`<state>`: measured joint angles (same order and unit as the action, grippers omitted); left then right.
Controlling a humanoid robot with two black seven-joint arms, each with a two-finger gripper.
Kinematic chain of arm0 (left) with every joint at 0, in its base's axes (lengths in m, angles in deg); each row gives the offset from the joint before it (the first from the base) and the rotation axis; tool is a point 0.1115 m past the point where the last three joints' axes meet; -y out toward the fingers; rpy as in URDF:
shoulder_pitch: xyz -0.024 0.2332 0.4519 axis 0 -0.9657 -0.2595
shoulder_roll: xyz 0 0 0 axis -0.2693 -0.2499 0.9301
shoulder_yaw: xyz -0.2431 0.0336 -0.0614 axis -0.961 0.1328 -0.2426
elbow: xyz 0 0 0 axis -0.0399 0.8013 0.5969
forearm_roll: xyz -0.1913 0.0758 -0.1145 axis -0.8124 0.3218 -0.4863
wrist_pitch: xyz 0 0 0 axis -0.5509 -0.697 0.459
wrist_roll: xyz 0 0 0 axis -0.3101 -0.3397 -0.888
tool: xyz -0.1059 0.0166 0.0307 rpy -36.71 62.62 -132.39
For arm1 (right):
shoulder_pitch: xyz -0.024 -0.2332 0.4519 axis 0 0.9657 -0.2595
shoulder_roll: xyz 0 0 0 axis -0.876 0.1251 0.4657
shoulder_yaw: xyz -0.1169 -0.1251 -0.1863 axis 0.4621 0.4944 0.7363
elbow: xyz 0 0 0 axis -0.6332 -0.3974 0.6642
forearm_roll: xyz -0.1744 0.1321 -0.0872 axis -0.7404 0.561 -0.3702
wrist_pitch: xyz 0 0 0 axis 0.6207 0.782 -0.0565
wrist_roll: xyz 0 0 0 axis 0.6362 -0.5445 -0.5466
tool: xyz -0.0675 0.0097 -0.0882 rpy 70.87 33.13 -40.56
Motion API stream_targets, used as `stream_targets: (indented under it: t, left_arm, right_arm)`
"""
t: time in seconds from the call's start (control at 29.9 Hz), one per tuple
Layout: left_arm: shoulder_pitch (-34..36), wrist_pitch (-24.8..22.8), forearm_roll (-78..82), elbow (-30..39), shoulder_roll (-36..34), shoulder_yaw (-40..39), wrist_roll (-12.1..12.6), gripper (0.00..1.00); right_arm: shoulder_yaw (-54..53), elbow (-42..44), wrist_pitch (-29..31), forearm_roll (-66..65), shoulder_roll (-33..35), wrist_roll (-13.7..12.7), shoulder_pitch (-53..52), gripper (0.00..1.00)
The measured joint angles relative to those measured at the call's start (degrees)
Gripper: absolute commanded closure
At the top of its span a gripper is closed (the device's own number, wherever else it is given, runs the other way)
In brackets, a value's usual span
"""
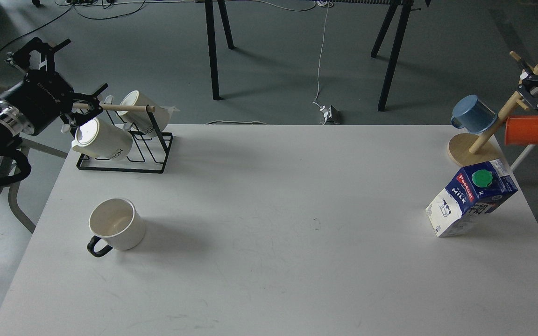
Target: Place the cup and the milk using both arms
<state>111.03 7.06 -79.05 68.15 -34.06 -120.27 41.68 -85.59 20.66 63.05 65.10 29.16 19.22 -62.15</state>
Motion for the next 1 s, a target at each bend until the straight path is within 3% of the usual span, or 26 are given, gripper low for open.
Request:
stream_targets:
  t: [0.6,0.84,1.0]
  left_arm:
    - [0.7,0.0,-0.7,-2.6,-0.5,0.3,0.9,0.0]
    - [3.9,0.0,-2.6,-13.2,0.7,-2.1,4.8,0.0]
    - [6.2,0.0,-0.7,-13.3,1.0,-1.1,5.2,0.0]
  right_arm:
    - [-0.3,-0.1,0.0,0.0,0.0,0.1,0.1,0.01]
    - [-0.4,-0.1,0.0,0.1,-0.1,0.1,0.1,0.01]
    - [-0.4,-0.1,0.0,0.1,-0.2,0.1,0.1,0.01]
